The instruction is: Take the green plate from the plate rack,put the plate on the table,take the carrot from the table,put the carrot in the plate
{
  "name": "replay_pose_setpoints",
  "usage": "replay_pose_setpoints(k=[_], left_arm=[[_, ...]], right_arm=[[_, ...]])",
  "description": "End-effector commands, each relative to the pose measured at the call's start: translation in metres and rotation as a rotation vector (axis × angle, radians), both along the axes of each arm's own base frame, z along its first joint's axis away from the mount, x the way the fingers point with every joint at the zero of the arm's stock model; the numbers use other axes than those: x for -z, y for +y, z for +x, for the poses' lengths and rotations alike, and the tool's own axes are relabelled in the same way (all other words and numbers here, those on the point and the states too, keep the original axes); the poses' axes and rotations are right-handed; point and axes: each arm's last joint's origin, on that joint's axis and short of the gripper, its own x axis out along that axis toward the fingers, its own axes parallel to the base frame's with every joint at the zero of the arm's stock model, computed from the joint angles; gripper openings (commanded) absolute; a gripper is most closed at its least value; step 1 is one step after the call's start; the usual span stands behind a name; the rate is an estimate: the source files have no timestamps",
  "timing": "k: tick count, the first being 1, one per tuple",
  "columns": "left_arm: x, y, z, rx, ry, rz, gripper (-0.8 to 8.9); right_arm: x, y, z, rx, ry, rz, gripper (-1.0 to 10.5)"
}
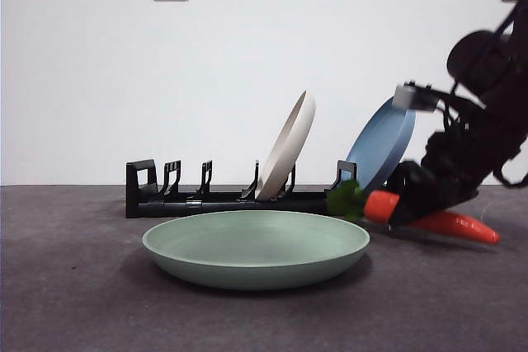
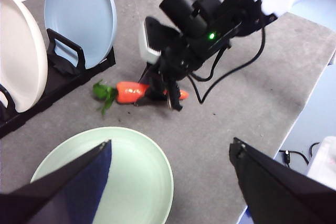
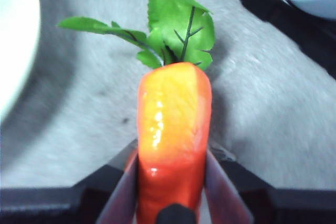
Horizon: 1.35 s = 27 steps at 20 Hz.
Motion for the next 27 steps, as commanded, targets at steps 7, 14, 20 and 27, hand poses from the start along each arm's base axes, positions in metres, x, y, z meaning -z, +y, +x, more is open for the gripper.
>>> replay_pose_setpoints(k=[7,14,20,27], left_arm=[[0.016,0.010,-0.003,-0.075,0.060,0.189,3.77],[0.023,0.015,-0.006,-0.072,0.102,0.270,3.77],[0.024,0.016,-0.007,-0.069,0.114,0.289,3.77],[0.024,0.016,-0.007,-0.073,0.118,0.282,3.77]], right_arm=[[-0.093,0.060,-0.068,-0.025,0.051,0.236,-0.1],[-0.050,0.128,-0.079,-0.121,0.104,0.142,-0.1],[-0.005,0.141,-0.067,-0.115,0.163,0.096,-0.1],[0.009,0.146,-0.061,-0.122,0.146,0.112,-0.1]])
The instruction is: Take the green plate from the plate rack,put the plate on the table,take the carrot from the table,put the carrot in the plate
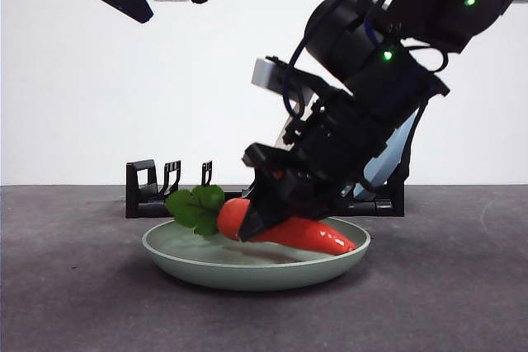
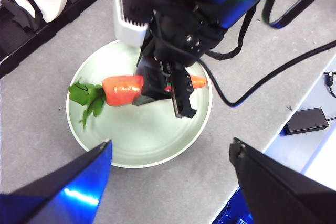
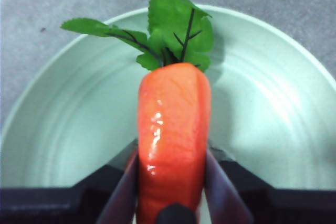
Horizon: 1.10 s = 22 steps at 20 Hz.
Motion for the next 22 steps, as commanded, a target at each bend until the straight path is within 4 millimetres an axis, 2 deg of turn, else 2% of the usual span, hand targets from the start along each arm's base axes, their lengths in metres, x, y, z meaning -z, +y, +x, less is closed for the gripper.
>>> replay_pose_setpoints(k=[1,3,4,5,8,9,12,16,19,22], left_arm=[[0.000,0.000,0.000,-0.009,0.005,-0.009,3.77],[0.000,0.000,0.000,-0.009,0.006,-0.009,3.77],[0.000,0.000,0.000,-0.009,0.006,-0.009,3.77],[0.000,0.000,0.000,-0.009,0.007,-0.007,3.77],[0.000,0.000,0.000,-0.009,0.007,-0.007,3.77],[0.000,0.000,0.000,-0.009,0.007,-0.007,3.77],[0.000,0.000,0.000,-0.009,0.007,-0.007,3.77],[0.000,0.000,0.000,-0.009,0.006,-0.007,3.77],[0.000,0.000,0.000,-0.008,0.007,-0.007,3.77],[0.000,0.000,0.000,-0.004,0.010,-0.009,3.77]], right_arm=[[0.007,0.001,0.000,-0.001,0.012,-0.001,-0.1],[0.007,0.002,0.000,-0.002,0.009,0.003,-0.1],[0.007,0.002,0.000,-0.005,0.011,0.006,0.3],[0.007,0.001,0.000,-0.003,0.014,0.003,1.1],[0.006,0.001,0.000,0.015,0.024,0.007,5.8],[0.005,0.001,0.000,0.018,0.024,0.011,6.1],[-0.008,-0.001,-0.002,0.018,0.000,0.030,6.0],[-0.051,-0.012,-0.016,0.017,-0.042,0.062,6.0],[-0.090,-0.031,-0.042,0.034,-0.020,0.067,6.0],[-0.123,-0.061,-0.081,0.060,0.062,0.041,6.0]])
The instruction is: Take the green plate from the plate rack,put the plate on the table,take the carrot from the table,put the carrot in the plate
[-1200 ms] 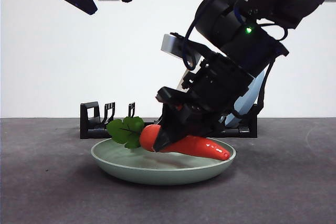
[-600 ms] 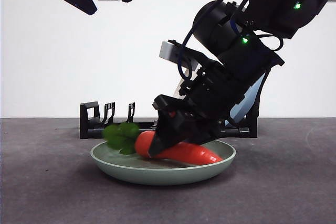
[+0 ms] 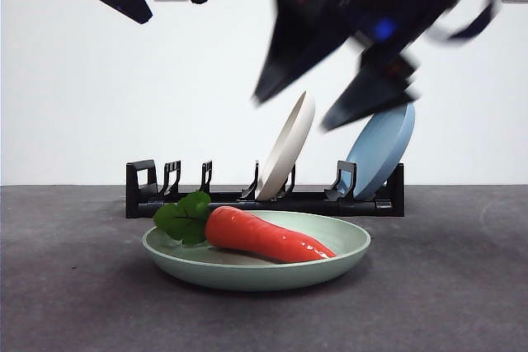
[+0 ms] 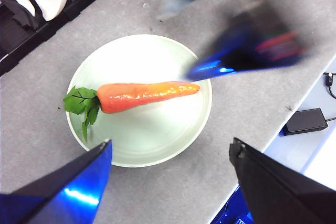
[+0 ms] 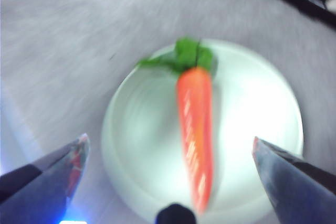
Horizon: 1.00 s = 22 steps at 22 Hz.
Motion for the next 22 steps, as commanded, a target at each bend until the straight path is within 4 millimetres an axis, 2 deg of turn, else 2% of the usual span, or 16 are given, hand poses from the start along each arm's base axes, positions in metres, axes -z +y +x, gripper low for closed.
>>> replay_pose_setpoints(k=[1,4,7,12,14,18,22], left_arm=[[0.000,0.000,0.000,0.000,0.005,-0.006,3.77],[0.000,0.000,-0.001,0.020,0.022,-0.013,3.77],[0.001,-0.001,-0.002,0.052,0.049,-0.028,3.77],[0.001,-0.001,-0.003,0.077,0.075,-0.032,3.72],[0.002,-0.001,-0.004,0.077,0.082,-0.023,3.33],[0.004,0.001,-0.004,0.076,0.094,-0.004,0.10],[0.004,0.001,-0.005,0.077,0.099,0.001,-0.08]], right_arm=[[-0.016,-0.022,-0.029,0.027,0.089,-0.022,6.0],[-0.032,-0.053,-0.070,0.035,0.167,-0.077,6.0],[-0.038,-0.069,-0.091,0.036,0.189,-0.094,5.9],[-0.045,-0.087,-0.115,0.037,0.184,-0.093,5.8],[-0.047,-0.091,-0.119,0.037,0.170,-0.081,4.4],[-0.050,-0.095,-0.125,0.036,0.142,-0.059,0.0],[-0.051,-0.096,-0.126,0.036,0.139,-0.057,-0.1]])
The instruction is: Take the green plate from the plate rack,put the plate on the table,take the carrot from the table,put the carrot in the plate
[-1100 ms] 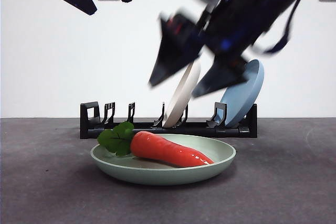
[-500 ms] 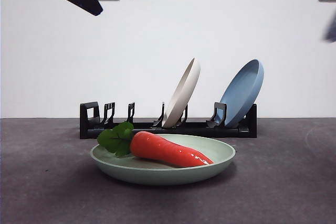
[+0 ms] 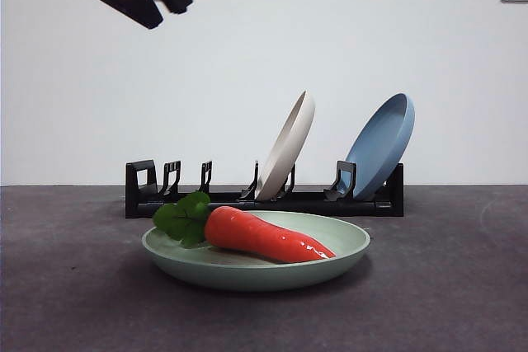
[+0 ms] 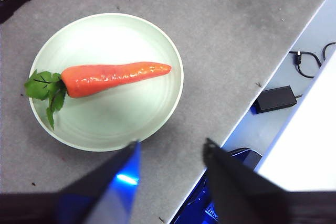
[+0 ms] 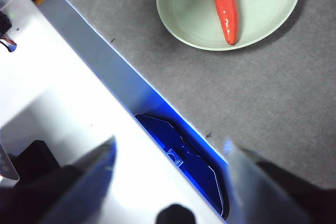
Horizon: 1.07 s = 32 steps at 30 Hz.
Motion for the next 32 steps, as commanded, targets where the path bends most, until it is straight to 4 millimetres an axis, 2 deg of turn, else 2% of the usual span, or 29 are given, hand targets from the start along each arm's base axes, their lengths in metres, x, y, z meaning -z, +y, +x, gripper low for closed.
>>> replay_pose_setpoints(k=[1,27,29,32], left_arm=[[0.000,0.000,0.000,-0.002,0.004,-0.005,-0.07],[-0.001,0.001,0.000,-0.007,-0.010,-0.003,-0.04],[-0.005,0.003,0.002,-0.011,-0.057,-0.008,-0.04],[-0.020,0.015,0.010,-0.083,-0.215,-0.058,-0.04]], right_arm=[[0.001,0.000,0.000,0.002,0.003,0.002,0.0],[0.001,0.000,0.000,0.003,0.002,0.001,0.0],[0.001,0.000,0.000,0.003,0.002,0.001,0.0],[0.001,0.000,0.000,0.003,0.002,0.001,0.0]])
